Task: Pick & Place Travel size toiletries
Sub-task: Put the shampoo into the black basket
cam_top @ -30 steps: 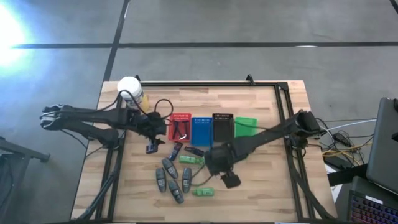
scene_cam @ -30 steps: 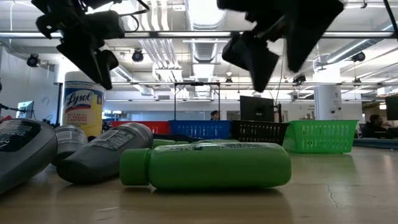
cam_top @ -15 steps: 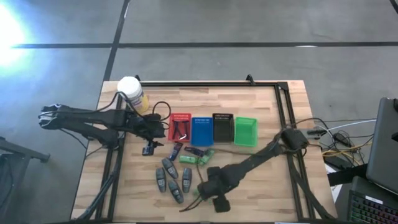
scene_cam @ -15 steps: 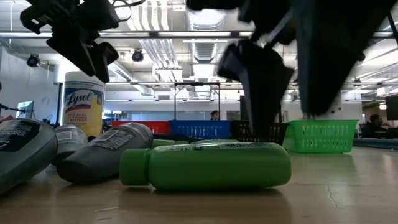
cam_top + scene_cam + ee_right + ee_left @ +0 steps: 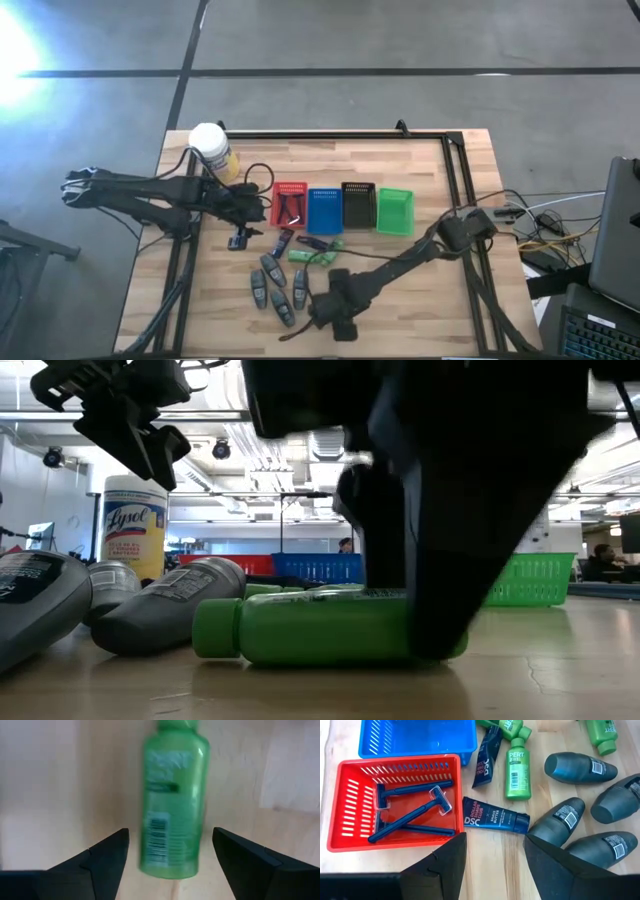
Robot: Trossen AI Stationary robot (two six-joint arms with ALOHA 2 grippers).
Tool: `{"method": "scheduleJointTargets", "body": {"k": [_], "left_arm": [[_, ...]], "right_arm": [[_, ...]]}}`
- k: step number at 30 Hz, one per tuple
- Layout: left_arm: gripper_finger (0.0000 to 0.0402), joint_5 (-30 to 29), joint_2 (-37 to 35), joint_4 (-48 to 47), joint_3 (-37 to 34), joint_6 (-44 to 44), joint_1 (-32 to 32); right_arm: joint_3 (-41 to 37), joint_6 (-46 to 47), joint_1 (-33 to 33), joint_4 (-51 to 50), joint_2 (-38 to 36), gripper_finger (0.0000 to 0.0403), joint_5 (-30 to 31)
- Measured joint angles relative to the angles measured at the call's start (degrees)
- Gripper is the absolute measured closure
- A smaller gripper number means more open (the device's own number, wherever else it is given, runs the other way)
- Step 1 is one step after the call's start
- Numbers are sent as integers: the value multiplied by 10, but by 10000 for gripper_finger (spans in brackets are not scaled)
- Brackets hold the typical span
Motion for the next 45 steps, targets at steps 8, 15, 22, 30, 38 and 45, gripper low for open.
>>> {"method": "scheduleJointTargets", "body": {"k": [8, 15, 22, 30, 38, 45], "left_arm": [[197, 0, 0, 0, 0, 0, 0], [197, 0, 0, 8, 0, 0, 0], [197, 0, 0, 45, 0, 0, 0], [197, -2, 0, 70, 0, -1, 0], [197, -14, 0, 70, 0, -18, 0], [197, -29, 0, 71, 0, -32, 0]], "right_arm": [[-15, -9, -3, 9, -7, 237, 20], [-35, 53, -1, -42, -86, 257, 55], [-214, 401, -12, -128, -306, 257, 175], [-452, 686, -88, -71, -541, 257, 197], [-578, 623, -219, 89, -628, 256, 181], [-569, 548, -273, 219, -566, 256, 155]]}}
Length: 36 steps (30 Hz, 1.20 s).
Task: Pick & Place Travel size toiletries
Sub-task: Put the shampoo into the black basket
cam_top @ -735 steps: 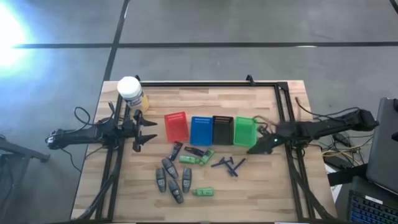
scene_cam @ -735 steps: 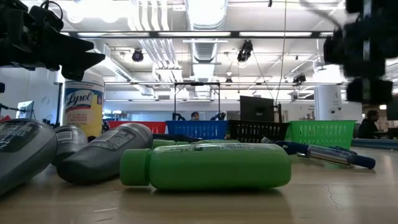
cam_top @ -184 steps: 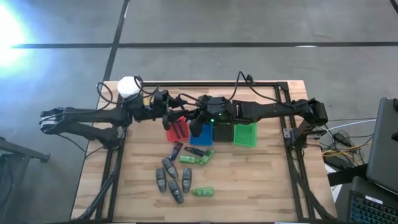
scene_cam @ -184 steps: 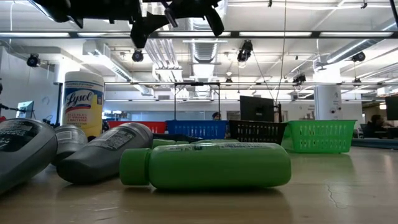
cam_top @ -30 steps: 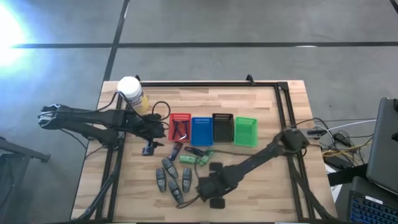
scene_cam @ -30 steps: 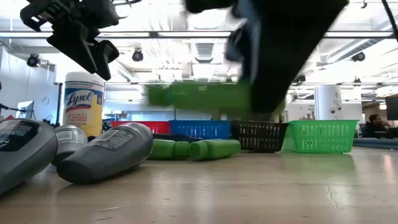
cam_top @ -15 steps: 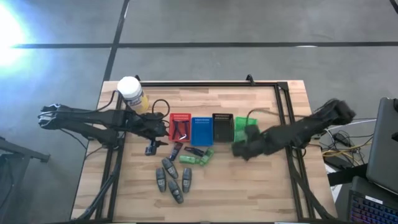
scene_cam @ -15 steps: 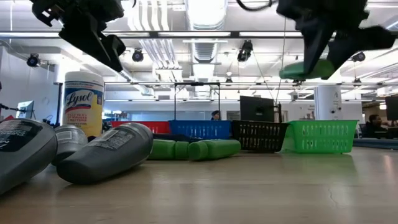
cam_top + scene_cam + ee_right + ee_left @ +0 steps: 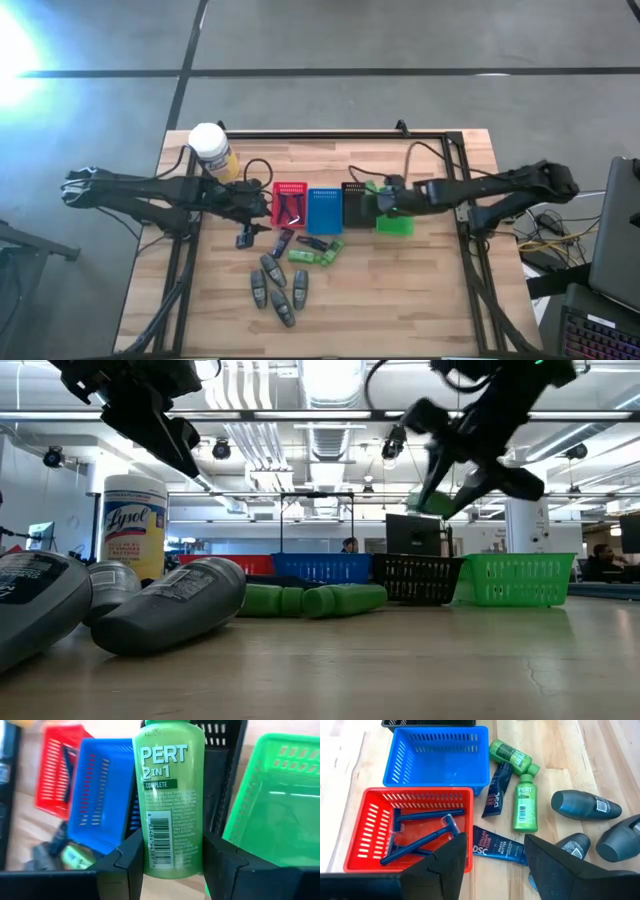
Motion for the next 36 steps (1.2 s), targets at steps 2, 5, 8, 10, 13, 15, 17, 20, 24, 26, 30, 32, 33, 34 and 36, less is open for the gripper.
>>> {"method": "scheduleJointTargets", "body": {"k": [2, 5, 8, 10, 13, 15, 17, 20, 24, 26, 30, 32, 33, 34, 36], "left_arm": [[197, -1, 0, 0, 0, 0, 0], [197, -1, 0, 0, 0, 0, 0], [197, 0, 0, -1, 0, 0, 0], [197, 3, 0, -1, 0, 0, 0], [197, 8, 0, -9, 0, 0, 0], [197, 13, 0, -14, 0, 3, -1], [197, 19, 0, -24, 0, 10, -1], [197, 48, 0, -30, 0, 40, 0], [197, 109, 5, -16, -10, 116, -2], [197, 128, 13, 10, -20, 132, -6], [197, 135, 50, 74, -34, 112, -25], [197, 127, 76, 103, -37, 85, -41], [197, 122, 90, 117, -36, 70, -50], [197, 120, 104, 124, -35, 57, -58], [197, 117, 134, 132, -31, 27, -73]], "right_arm": [[17, -20, -9, 1, 30, 256, -26], [46, -43, -17, 3, 77, 254, -46], [74, -67, -23, 1, 114, 239, -47], [90, -81, -28, 1, 131, 219, -47], [109, -97, -35, 0, 147, 180, -47], [118, -100, -40, -3, 154, 155, -48], [125, -105, -43, -17, 157, 133, -49], [135, -110, -43, -37, 159, 107, -49], [160, -138, -27, -71, 147, 86, -48], [182, -157, -12, -115, 146, 81, -47], [214, -169, 25, -206, 146, 76, -44], [220, -169, 41, -233, 145, 77, -42], [222, -169, 49, -248, 144, 79, -40], [222, -169, 56, -253, 144, 80, -36], [221, -170, 68, -252, 140, 84, -31]]}}
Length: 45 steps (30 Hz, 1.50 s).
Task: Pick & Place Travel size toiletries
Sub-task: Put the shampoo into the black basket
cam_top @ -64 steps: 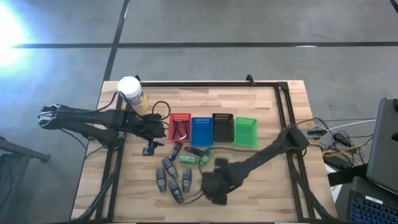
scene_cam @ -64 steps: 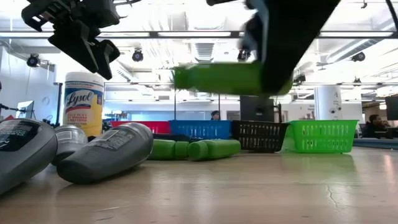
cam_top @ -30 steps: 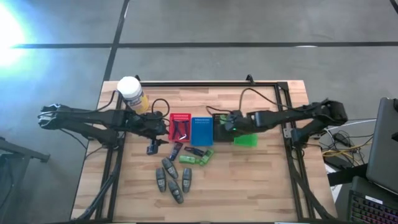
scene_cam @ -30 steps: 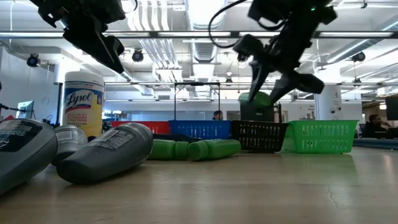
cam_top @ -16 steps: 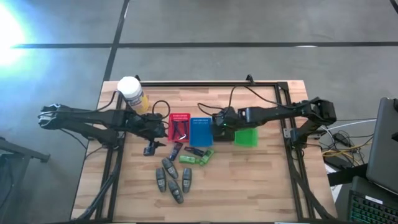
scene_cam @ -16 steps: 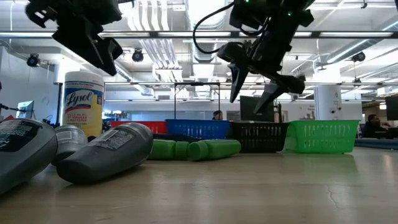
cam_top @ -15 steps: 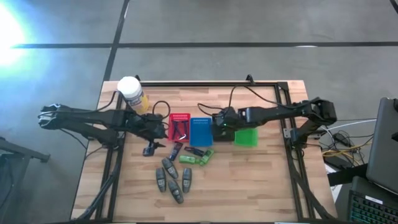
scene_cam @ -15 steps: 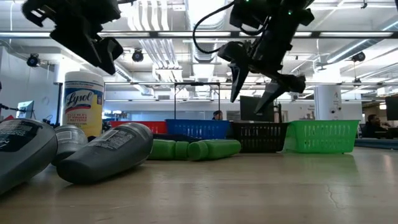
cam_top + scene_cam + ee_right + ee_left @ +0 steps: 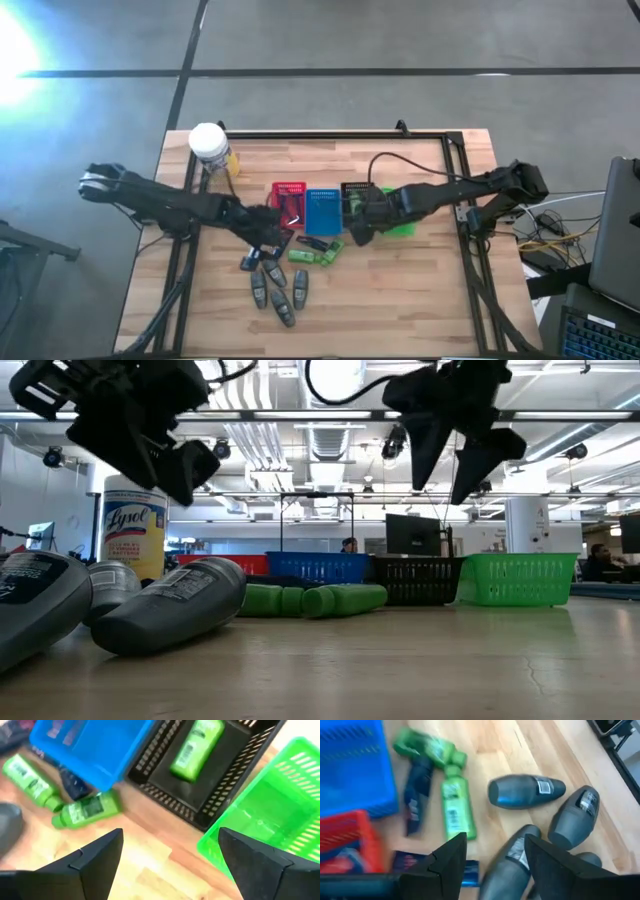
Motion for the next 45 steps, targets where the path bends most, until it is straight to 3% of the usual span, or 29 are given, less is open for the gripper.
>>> {"method": "scheduleJointTargets", "body": {"k": [10, 18, 23, 31, 45], "left_arm": [[178, -98, 122, 18, 37, -82, -26], [100, -104, 186, 24, 63, -73, -27], [90, -104, 229, 22, 72, -74, -27], [121, -108, 264, 23, 90, -83, -26], [236, -109, 263, 28, 91, -71, -24]], "right_arm": [[-19, -41, 25, -2, -3, 75, 3], [-23, -65, 45, -3, -3, 54, 18], [-24, -80, 47, -2, -3, 59, 32], [-24, -94, 47, -1, -3, 81, 33], [-24, -112, 54, 35, -3, 104, 21]]}}
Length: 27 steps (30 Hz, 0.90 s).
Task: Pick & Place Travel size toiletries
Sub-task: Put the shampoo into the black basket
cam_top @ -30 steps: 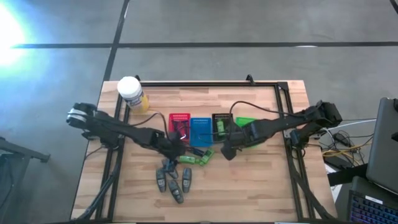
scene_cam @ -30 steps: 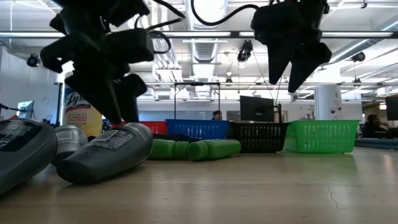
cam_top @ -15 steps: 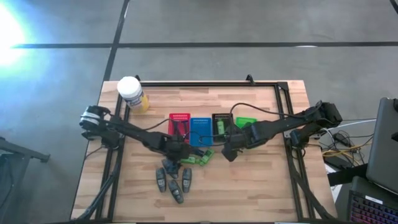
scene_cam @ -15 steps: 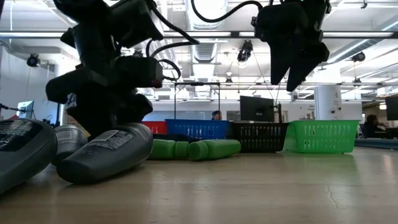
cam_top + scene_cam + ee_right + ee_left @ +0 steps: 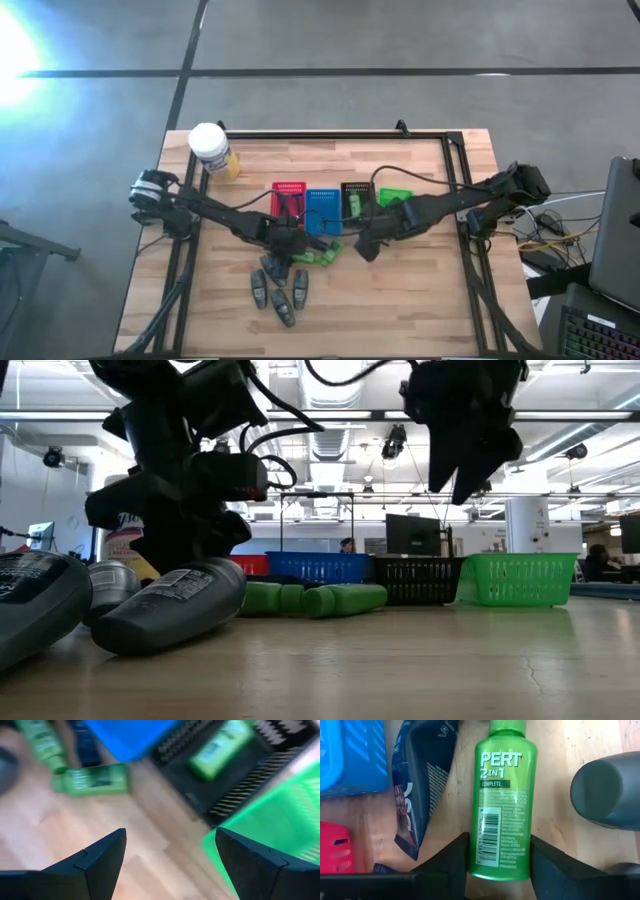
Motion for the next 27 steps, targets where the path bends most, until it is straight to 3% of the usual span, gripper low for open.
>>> {"method": "scheduleJointTargets", "body": {"k": [6, 11, 15, 23, 27], "left_arm": [[237, -17, -68, -77, 19, -5, -13], [237, -122, -165, -90, 27, -2, -27], [237, -233, -216, -86, 27, 54, -39], [237, -347, -238, -83, 27, 188, -74], [237, -408, -237, -26, 35, 252, -87]], "right_arm": [[0, -38, 28, 75, -2, 113, -53], [0, -16, 37, 145, -9, 108, -93], [0, 17, 24, 218, -24, 103, -99], [0, 73, -39, 295, -81, 94, -100], [-1, 89, -70, 292, -82, 97, -139]]}}
